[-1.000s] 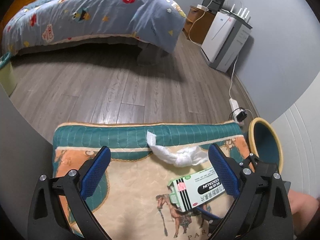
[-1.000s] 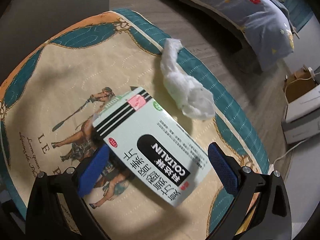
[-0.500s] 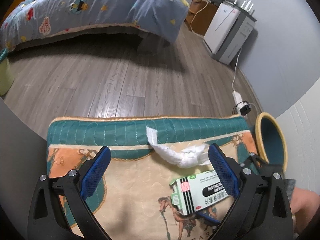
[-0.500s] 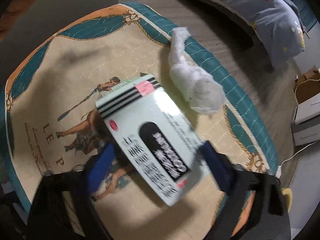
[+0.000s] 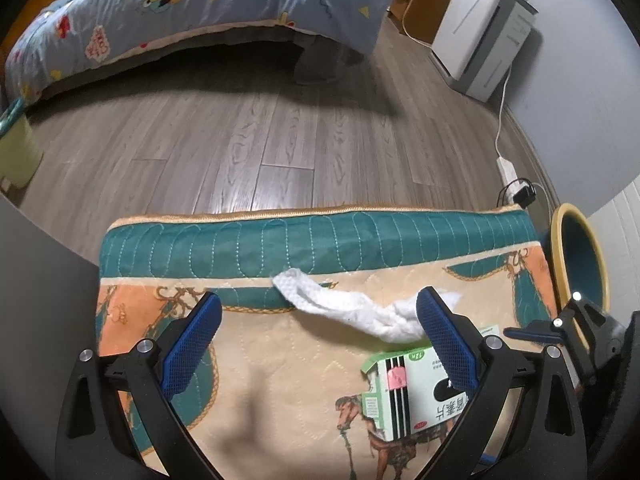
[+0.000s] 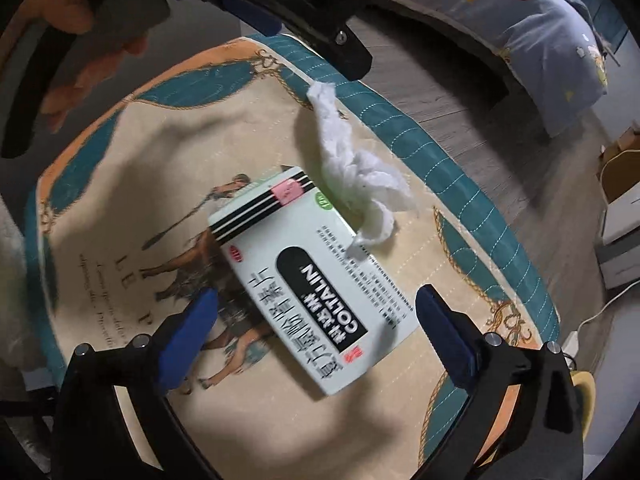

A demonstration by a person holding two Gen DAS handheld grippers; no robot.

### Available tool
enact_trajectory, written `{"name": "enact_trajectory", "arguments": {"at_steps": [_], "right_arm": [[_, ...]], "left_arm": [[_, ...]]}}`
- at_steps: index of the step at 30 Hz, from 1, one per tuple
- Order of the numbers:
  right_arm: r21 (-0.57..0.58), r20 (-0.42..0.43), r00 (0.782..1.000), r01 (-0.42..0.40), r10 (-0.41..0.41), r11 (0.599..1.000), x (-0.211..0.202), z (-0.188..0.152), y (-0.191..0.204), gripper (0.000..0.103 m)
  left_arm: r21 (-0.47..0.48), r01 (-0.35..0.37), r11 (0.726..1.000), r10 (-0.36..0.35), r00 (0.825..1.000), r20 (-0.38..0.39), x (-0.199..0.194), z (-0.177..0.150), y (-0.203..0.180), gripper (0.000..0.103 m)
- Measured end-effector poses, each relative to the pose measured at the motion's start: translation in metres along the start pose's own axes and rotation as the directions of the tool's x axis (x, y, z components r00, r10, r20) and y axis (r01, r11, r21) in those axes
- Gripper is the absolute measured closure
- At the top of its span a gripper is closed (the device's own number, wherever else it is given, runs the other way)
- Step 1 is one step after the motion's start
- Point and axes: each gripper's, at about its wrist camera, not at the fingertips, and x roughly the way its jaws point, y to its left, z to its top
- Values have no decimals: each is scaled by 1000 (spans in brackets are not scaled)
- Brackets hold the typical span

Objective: Collect trash
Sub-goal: 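Move the right tool over the COLTALIN box while the left holds the tissue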

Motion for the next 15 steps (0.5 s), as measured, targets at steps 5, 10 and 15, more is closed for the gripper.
{"name": "enact_trajectory", "arguments": {"at_steps": [5,10,15], "right_arm": [[-28,-39,994,104,-105,994,22,0,-2,6],[-7,-55,997,53,-54,999,33,3,-7,5],[51,-150,978,-139,145,989,32,-6,-2,6]], "left_arm": [[0,-2,1000,2,1000,-2,2,1,2,6],[-31,19,999,-20,1000,-18,6,2,8,6],[-36,17,999,-18,999,-33,9,-1,7,6]]}}
